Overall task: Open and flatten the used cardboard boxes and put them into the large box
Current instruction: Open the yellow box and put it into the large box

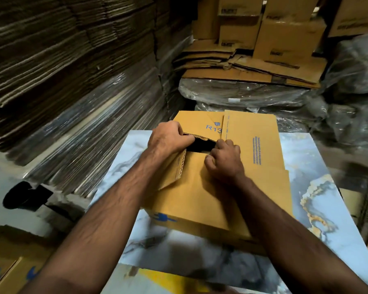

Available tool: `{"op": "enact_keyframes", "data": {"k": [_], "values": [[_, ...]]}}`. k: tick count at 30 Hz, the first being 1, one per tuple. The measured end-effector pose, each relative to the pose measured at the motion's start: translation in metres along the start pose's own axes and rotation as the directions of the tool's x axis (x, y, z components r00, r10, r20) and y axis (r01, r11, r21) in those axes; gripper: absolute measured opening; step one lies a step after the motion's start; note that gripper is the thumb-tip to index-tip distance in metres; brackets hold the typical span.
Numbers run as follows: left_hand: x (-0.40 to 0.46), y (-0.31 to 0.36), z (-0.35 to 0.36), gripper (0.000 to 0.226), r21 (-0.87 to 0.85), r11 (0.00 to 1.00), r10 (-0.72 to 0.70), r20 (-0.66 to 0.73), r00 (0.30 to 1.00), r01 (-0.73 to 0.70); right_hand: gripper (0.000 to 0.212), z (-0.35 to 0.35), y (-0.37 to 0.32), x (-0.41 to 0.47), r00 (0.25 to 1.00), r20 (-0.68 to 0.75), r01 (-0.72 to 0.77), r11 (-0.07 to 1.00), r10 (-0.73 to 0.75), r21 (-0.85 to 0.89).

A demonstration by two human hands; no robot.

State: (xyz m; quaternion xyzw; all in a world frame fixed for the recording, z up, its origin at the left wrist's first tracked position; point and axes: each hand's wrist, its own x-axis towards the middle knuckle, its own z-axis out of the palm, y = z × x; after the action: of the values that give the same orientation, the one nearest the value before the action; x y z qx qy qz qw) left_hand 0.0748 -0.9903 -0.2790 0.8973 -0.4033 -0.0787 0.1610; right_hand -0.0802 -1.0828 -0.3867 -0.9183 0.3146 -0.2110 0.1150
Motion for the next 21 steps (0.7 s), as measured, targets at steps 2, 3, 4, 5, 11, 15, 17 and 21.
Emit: {"op": "enact_keyframes", "data": {"k": [2,3,4,5,11,15,17,21], "values": [[0.002,-0.001,-0.002,0.035,-0.019,1.0,0.002,0.002,1.0,-0.002,0.046,-0.013,-0.007,-0.001,0.993,-0.112,0.026,1.0,-0.025,0.01],[0.003,-0.001,-0.003,0.036,-0.032,0.999,0.003,0.002,1.0,-0.003,0.041,-0.022,-0.011,-0.002,0.986,-0.164,0.043,0.999,-0.041,0.007],[0.005,-0.002,-0.004,0.038,-0.046,0.999,0.004,0.006,1.0,-0.003,0.037,-0.03,-0.016,-0.003,0.976,-0.208,0.062,0.998,-0.061,-0.001],[0.006,-0.002,-0.006,0.039,-0.057,0.998,0.004,0.013,1.0,-0.003,0.035,-0.039,-0.021,-0.005,0.966,-0.244,0.085,0.996,-0.086,-0.015],[0.015,-0.004,-0.011,0.046,-0.133,0.991,-0.003,0.035,0.999,0.008,0.024,-0.085,-0.05,-0.03,0.883,-0.41,0.2,0.974,-0.227,-0.108],[0.017,-0.002,-0.012,0.045,-0.141,0.99,-0.001,0.074,0.997,0.012,0.031,-0.098,-0.069,-0.055,0.838,-0.466,0.232,0.958,-0.284,-0.166],[0.015,-0.002,-0.011,0.05,-0.139,0.99,-0.007,0.074,0.997,0.017,0.033,-0.102,-0.081,-0.067,0.815,-0.49,0.248,0.95,-0.31,-0.188],[0.006,-0.01,-0.01,0.062,-0.2,0.979,-0.034,0.047,0.998,0.043,0.036,-0.108,-0.101,-0.089,0.79,-0.514,0.246,0.941,-0.333,-0.232]]}}
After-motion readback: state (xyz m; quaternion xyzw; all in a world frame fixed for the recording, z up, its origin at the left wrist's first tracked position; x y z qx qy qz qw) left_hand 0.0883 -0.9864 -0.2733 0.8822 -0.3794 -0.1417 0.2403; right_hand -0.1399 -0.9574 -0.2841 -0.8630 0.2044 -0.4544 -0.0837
